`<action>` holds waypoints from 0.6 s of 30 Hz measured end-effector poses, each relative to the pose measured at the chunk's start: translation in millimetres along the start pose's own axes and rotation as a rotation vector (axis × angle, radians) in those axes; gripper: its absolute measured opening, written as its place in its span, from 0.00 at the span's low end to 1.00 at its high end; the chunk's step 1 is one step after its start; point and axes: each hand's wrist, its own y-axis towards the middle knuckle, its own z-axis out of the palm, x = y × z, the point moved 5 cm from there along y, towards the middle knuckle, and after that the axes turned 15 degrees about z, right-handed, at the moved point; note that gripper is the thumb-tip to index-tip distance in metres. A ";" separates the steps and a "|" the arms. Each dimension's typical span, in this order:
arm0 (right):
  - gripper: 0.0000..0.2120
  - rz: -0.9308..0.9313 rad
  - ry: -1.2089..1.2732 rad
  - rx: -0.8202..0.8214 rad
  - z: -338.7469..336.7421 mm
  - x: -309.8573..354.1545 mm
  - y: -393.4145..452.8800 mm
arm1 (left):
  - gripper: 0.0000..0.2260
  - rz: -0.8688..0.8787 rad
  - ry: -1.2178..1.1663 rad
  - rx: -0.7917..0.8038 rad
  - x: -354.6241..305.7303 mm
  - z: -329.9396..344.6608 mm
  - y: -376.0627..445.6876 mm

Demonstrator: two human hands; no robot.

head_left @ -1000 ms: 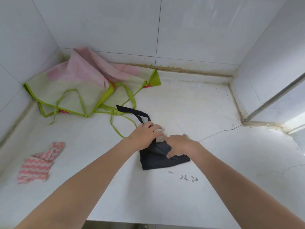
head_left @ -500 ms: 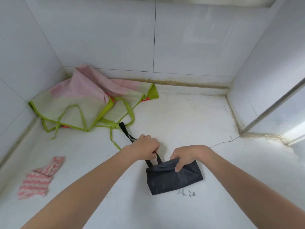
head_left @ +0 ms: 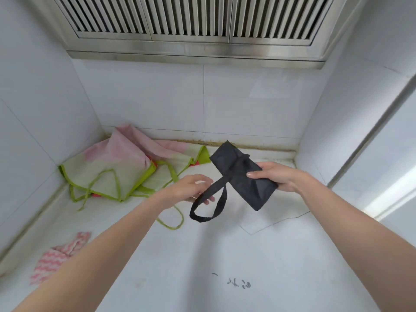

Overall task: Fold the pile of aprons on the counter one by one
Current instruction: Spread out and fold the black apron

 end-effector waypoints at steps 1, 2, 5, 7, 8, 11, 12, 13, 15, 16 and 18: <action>0.11 -0.013 -0.046 0.012 -2.0 7.4 -7.1 | 0.14 -0.018 -0.234 0.000 -4.8 -3.6 -2.1; 0.10 -0.018 -0.116 0.028 -2.1 14.2 -13.6 | 0.17 -0.024 -0.449 -0.004 -11.8 -8.2 -3.0; 0.06 -0.015 -0.483 0.045 8.2 33.6 -31.2 | 0.25 -0.011 -0.483 0.143 -46.6 -11.8 -2.6; 0.04 -0.019 -0.703 0.021 19.2 47.6 -42.2 | 0.23 0.010 -0.124 0.282 -66.4 -6.4 0.4; 0.03 -0.027 -0.783 0.005 24.3 55.0 -48.6 | 0.22 0.024 0.022 0.338 -76.6 -2.1 1.2; 0.02 -0.082 -0.953 -0.141 31.8 71.8 -60.1 | 0.12 0.140 0.355 0.344 -94.0 1.9 11.8; 0.04 -0.148 -0.979 -0.295 29.2 79.0 -62.3 | 0.08 0.173 0.368 0.276 -97.4 -1.6 14.4; 0.09 -0.243 -0.963 -0.506 25.3 86.7 -66.5 | 0.07 0.185 0.312 0.191 -97.6 -7.9 16.5; 0.24 -0.404 -0.705 -0.854 19.1 94.2 -83.7 | 0.09 0.169 0.110 -0.008 -94.5 -24.9 18.8; 0.32 -0.434 -0.498 -0.880 19.9 92.6 -89.7 | 0.07 0.157 0.009 -0.106 -91.4 -33.1 19.6; 0.45 -0.348 -0.195 -0.730 29.7 82.6 -83.8 | 0.03 0.136 -0.138 -0.299 -88.9 -46.3 21.4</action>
